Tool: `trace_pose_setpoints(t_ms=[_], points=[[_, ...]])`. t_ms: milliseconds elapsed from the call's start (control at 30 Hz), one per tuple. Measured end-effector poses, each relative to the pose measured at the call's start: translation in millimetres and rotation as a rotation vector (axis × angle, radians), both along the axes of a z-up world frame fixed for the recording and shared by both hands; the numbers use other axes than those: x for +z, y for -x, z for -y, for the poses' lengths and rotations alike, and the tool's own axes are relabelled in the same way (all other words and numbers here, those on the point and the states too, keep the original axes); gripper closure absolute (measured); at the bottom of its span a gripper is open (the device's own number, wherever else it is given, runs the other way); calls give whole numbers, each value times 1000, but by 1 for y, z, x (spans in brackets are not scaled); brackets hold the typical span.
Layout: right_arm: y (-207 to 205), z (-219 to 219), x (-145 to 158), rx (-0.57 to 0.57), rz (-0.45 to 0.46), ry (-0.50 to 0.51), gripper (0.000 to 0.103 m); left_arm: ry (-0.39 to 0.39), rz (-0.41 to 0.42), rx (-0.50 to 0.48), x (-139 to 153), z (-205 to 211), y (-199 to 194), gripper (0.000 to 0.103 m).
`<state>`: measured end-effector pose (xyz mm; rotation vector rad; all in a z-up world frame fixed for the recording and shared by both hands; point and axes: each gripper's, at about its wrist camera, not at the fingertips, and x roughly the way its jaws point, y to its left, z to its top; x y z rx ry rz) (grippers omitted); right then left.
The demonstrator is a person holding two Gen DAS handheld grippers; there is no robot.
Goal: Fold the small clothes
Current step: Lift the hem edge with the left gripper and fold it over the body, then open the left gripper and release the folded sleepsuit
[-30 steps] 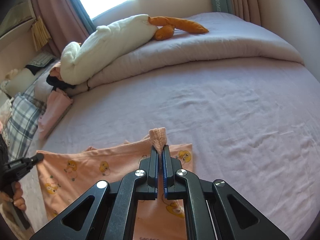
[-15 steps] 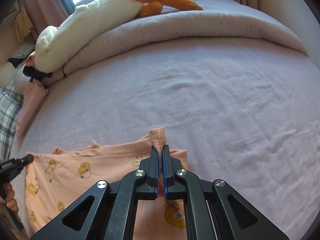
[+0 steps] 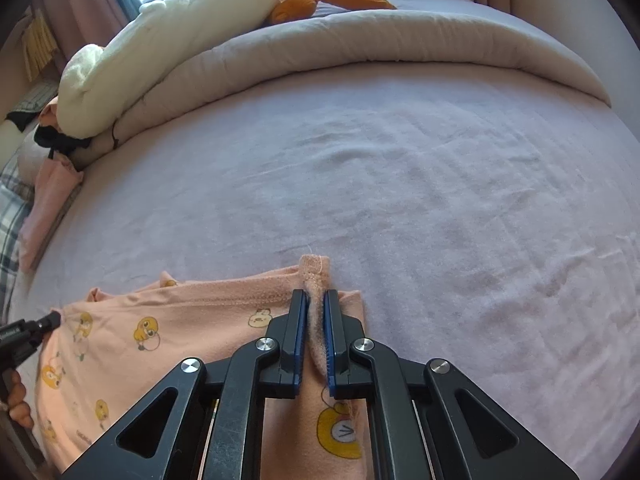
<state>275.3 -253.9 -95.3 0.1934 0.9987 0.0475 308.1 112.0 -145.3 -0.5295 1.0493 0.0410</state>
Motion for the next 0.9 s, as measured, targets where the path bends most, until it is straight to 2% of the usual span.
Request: trace_pose_setpoints(t_ms=[67,133,167,267,333,400,567,733,900], points=[[8,3,7,8,12,-7,82,4,15,-5,8,-1,12,72],[20,9,15,-8,38,-7,56,1,19,12,15,-4,30,50],[28,12,20,-17,55,-10,53,0,21,20,18,-5,38,45],[52,25,32,-42,78,-39,53,10,35,7,26,-8,63,41],[72,34,36,-58,86,-72,53,30,32,13,29,-10,79,32],[89,39,35,-60,85,-112,52,61,26,18,29,-11,97,30],[126,40,20,-77,57,-163,52,91,32,5,27,3,129,30],[158,44,4,-85,13,-296,52,106,26,-66,16,22,137,30],[179,38,-7,-104,-10,-281,52,144,-4,-48,-2,32,142,31]])
